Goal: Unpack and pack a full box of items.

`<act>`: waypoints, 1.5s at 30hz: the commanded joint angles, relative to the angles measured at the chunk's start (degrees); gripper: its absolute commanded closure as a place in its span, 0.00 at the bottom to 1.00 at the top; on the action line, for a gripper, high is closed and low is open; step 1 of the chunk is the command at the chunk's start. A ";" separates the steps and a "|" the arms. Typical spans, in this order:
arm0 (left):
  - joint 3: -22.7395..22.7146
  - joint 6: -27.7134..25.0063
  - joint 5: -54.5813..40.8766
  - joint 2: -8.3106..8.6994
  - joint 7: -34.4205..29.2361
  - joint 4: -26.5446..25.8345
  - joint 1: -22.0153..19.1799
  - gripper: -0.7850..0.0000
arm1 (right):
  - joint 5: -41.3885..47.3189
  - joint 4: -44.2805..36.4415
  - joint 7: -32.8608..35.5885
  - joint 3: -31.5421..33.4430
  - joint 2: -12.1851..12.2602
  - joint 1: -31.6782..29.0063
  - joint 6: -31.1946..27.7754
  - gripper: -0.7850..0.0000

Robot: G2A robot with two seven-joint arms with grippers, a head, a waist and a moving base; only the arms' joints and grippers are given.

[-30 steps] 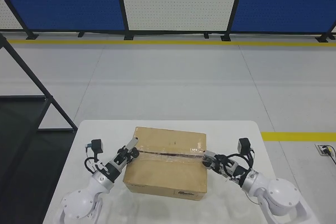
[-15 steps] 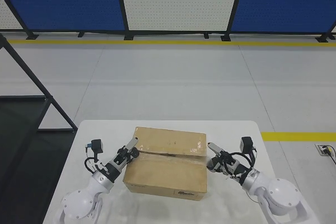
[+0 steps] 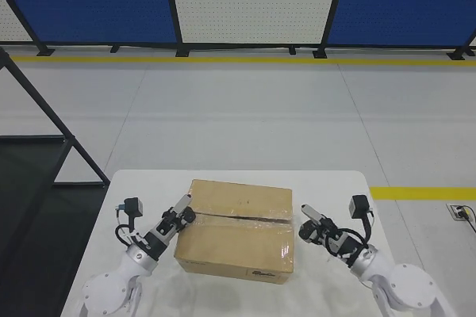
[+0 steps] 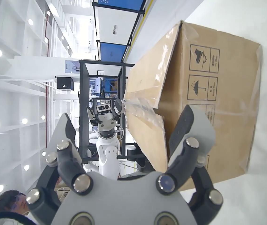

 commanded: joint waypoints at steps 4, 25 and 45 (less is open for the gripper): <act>-0.31 -1.19 -0.79 0.12 0.57 -1.13 0.73 0.00 | 1.29 -2.00 -2.27 1.40 -0.05 -2.44 -5.21 0.00; -4.06 -12.45 -8.59 0.62 -1.49 -3.04 5.82 0.00 | 6.82 -5.91 -6.00 2.01 -0.57 -5.13 -8.38 0.00; -1.26 17.27 -8.06 1.35 -7.79 -1.97 -4.24 0.00 | 4.51 -4.12 -9.68 -7.95 -2.12 3.83 0.66 0.00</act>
